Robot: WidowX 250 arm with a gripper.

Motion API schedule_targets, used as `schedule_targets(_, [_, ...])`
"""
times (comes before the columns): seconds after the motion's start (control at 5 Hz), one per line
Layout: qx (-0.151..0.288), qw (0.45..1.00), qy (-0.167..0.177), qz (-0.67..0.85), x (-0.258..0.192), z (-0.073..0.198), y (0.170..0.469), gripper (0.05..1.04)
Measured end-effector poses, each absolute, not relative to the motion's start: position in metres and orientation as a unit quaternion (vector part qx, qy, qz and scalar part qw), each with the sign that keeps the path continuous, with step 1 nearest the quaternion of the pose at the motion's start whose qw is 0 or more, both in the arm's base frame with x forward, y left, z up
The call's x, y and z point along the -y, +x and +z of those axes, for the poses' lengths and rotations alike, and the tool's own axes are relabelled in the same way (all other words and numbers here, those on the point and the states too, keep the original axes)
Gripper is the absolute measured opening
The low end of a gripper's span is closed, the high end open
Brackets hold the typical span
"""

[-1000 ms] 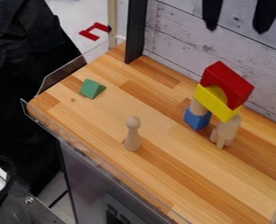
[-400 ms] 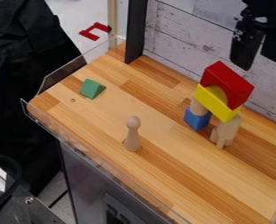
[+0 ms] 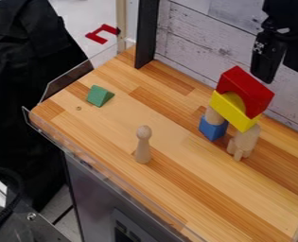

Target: Move the red arch to the left side of the table

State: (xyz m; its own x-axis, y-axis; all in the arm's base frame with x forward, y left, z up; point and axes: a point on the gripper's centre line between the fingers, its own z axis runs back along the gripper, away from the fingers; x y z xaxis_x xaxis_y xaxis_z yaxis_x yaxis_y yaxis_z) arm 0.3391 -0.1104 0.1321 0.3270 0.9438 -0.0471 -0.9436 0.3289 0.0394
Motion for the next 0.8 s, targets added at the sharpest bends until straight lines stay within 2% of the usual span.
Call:
schedule_targets(0.2, [-0.036, 0.817, 0.012, 0.575, 0.1048, 0.1274, 0.336, 0.999])
schedule_targets(0.8, [-0.061, 0.808, 0.01, 0.586, 0.0968, 0.1191, 0.3317, 0.999])
